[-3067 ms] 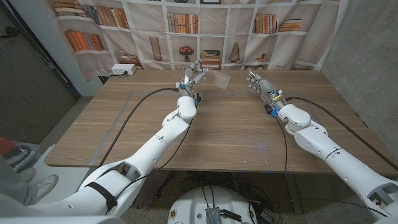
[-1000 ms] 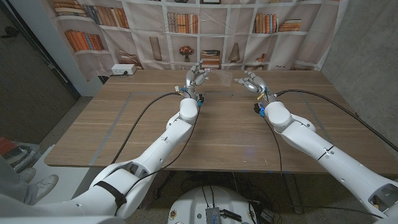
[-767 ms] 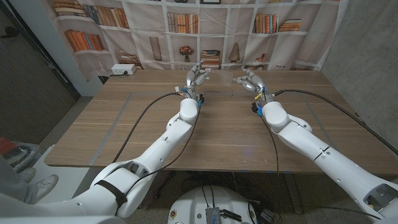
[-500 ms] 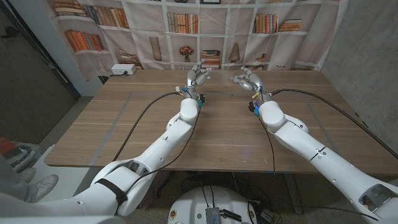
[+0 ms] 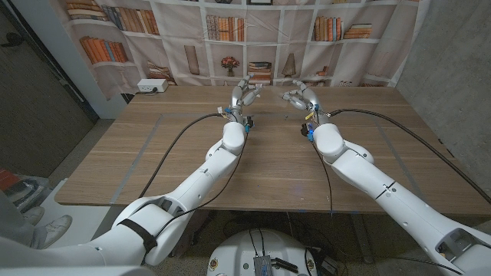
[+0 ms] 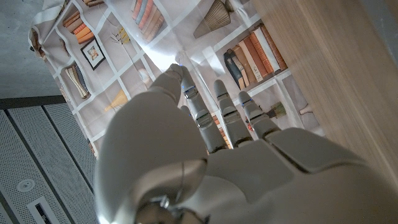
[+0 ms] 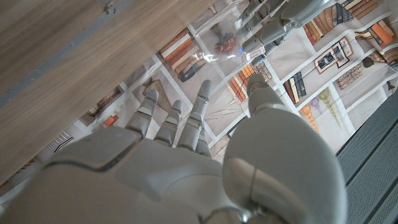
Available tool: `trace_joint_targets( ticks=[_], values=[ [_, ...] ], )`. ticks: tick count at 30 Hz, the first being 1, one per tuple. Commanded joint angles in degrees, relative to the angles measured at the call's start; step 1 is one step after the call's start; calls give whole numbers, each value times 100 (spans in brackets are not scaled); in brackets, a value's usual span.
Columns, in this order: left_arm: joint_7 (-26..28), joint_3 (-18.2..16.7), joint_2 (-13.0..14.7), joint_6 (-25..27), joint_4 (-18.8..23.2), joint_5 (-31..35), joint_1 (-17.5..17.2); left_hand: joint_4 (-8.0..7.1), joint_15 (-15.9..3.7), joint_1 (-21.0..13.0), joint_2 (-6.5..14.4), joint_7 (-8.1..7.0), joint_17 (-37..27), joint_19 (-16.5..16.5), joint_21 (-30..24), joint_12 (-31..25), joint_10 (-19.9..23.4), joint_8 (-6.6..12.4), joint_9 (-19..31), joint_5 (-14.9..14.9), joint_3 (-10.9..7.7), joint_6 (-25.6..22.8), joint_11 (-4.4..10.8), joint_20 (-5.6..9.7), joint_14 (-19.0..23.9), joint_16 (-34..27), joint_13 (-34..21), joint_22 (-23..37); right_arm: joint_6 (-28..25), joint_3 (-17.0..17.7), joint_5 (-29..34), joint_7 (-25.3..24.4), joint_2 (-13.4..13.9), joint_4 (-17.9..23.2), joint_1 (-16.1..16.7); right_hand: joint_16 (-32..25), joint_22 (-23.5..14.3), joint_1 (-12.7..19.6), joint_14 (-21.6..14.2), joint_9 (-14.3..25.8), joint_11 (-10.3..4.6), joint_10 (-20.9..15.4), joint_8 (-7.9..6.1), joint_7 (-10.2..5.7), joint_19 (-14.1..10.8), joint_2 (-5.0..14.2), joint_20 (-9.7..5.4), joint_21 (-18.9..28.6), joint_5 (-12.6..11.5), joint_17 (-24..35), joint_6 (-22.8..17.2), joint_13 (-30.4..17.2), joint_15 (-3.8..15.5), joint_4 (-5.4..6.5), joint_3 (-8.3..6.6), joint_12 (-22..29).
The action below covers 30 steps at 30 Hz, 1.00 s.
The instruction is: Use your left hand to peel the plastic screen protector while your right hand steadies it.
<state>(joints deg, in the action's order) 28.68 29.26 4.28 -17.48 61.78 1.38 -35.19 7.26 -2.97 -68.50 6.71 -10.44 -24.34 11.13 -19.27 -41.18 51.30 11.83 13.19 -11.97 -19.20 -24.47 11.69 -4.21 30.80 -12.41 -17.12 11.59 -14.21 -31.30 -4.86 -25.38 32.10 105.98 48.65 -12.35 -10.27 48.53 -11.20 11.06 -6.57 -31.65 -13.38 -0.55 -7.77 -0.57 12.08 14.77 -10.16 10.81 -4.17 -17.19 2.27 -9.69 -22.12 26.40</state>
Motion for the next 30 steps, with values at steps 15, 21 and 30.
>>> trace_joint_targets(
  ticks=[15,21,30],
  values=[
    [289,345,119,175,-14,472,154,4,-1005,-6,27,-16,-24,-37,11,-67,13,56,4,-21,38,-93,21,-13,68,34,8,21,-674,-68,213,-352,-208,208,-32,-116,-29,118,-514,28,-231,-613,-24,-224,-189,152,-279,-92,6,76,-420,-342,396,136,121,587],
    [333,320,114,107,-50,454,169,10,-1009,-10,24,-30,-28,-37,12,-78,11,63,3,-22,37,-114,17,-11,73,39,26,22,-788,-39,216,-374,-173,283,1,-151,-30,332,-666,30,-340,-727,-10,-258,-266,248,-316,-104,-17,91,-499,-485,510,58,95,778],
    [274,325,200,274,181,459,74,10,-1009,-7,24,-29,-35,-36,13,-92,7,55,2,-23,40,-105,18,-7,82,41,44,22,-896,-29,175,-354,-158,329,12,-239,-38,872,-918,37,-480,-937,0,-336,-441,387,-372,-106,-57,164,-677,-787,652,-55,29,1165]
  ],
)
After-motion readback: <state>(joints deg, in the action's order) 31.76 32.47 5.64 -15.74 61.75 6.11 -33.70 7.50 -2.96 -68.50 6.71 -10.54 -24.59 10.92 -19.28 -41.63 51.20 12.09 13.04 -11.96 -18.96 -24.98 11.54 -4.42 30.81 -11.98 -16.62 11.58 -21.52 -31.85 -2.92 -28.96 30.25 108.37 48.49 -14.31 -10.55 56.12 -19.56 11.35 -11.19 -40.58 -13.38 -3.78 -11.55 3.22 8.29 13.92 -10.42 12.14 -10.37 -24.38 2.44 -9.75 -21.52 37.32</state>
